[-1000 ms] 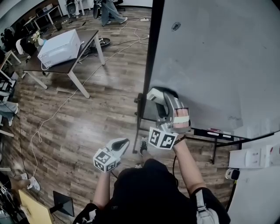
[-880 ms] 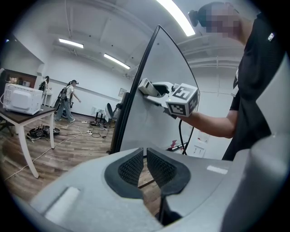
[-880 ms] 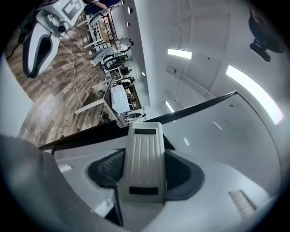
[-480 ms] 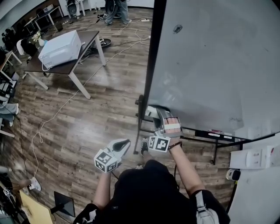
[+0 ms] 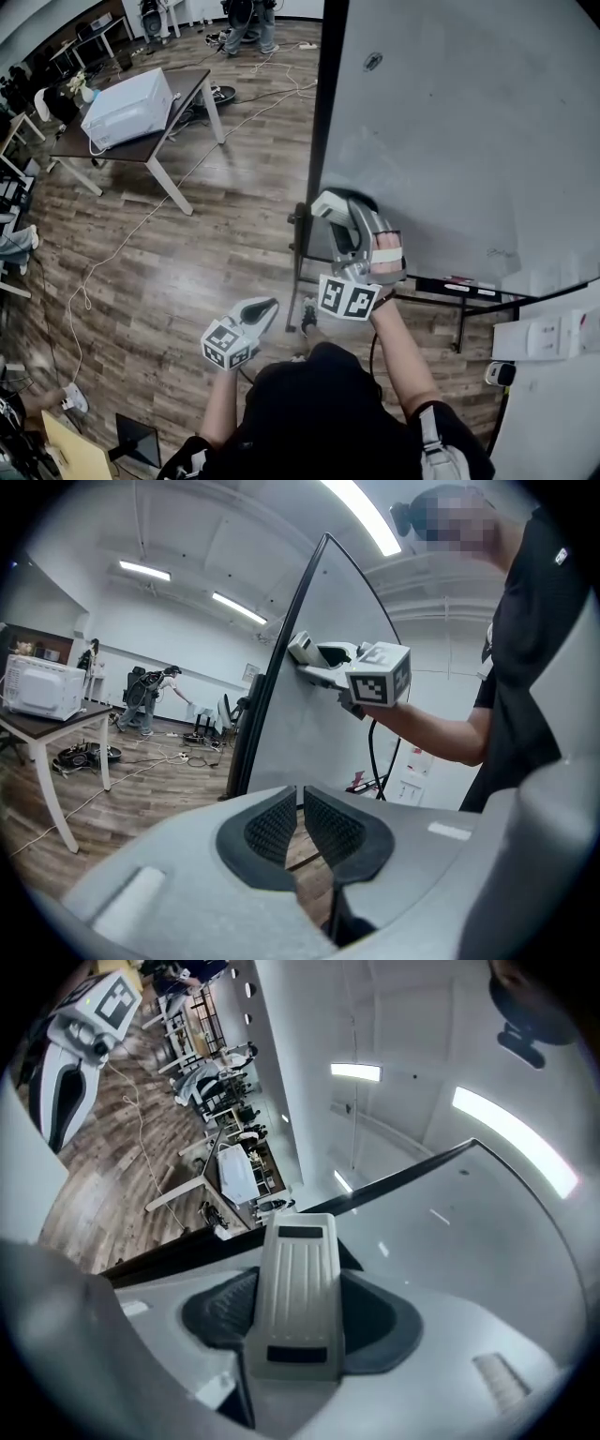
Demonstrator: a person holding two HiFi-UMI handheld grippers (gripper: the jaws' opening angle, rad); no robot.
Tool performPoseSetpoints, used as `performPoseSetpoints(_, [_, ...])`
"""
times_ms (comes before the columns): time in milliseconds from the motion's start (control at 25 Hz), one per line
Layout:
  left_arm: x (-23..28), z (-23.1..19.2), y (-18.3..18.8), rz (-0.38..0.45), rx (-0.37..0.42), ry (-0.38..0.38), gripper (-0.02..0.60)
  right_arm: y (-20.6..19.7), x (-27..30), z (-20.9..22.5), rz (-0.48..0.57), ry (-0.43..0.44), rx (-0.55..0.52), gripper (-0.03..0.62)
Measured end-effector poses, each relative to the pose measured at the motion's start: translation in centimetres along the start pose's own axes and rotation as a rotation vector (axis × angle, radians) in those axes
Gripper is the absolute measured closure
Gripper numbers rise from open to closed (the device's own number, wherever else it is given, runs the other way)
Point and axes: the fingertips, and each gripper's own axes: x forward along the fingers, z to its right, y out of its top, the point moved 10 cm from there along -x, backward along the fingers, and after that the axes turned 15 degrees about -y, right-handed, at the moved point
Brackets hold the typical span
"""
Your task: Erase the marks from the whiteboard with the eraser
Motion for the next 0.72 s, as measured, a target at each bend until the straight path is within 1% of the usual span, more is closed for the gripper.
performPoseSetpoints(40, [0.0, 0.2, 0.0, -0.001, 0.003, -0.002, 0.549, -0.4, -0.3, -1.1, 0.0, 0.013, -0.019, 0.341])
performPoseSetpoints(120, [-0.2, 0.5, -0.1, -0.003, 0.007, -0.006, 0.549, -1.6, -1.2, -4.2, -0.005, 0.067, -0.068, 0.341])
performPoseSetpoints(240, [-0.7, 1.1, -0.2, -0.007, 0.014, -0.009, 0.549, -3.9, -3.0, -9.3, -0.036, 0.189, -0.148, 0.341])
performPoseSetpoints(320, [-1.0, 1.6, -0.2, -0.013, 0.016, -0.008, 0.549, -5.1, -3.9, -11.0, -0.079, 0.252, -0.15, 0.341])
performPoseSetpoints(360, [-1.2, 1.8, -0.2, -0.016, 0.017, -0.007, 0.549, -5.3, -4.1, -11.0, -0.101, 0.266, -0.131, 0.341])
performPoseSetpoints(480, [-1.7, 2.1, -0.4, -0.022, 0.018, 0.001, 0.549, -5.3, -3.9, -9.4, -0.131, 0.258, -0.064, 0.341])
performPoseSetpoints(560, [-1.9, 2.6, -0.7, -0.022, 0.017, 0.005, 0.549, -5.2, -4.1, -8.1, -0.137, 0.27, 0.019, 0.339])
performPoseSetpoints(600, [-2.0, 2.8, -0.8, -0.019, 0.017, 0.005, 0.549, -5.1, -4.4, -7.3, -0.142, 0.294, 0.097, 0.339])
performPoseSetpoints(720, [-2.2, 3.5, -0.6, -0.008, 0.025, -0.003, 0.549, -5.3, -5.5, -5.4, -0.151, 0.395, 0.397, 0.338])
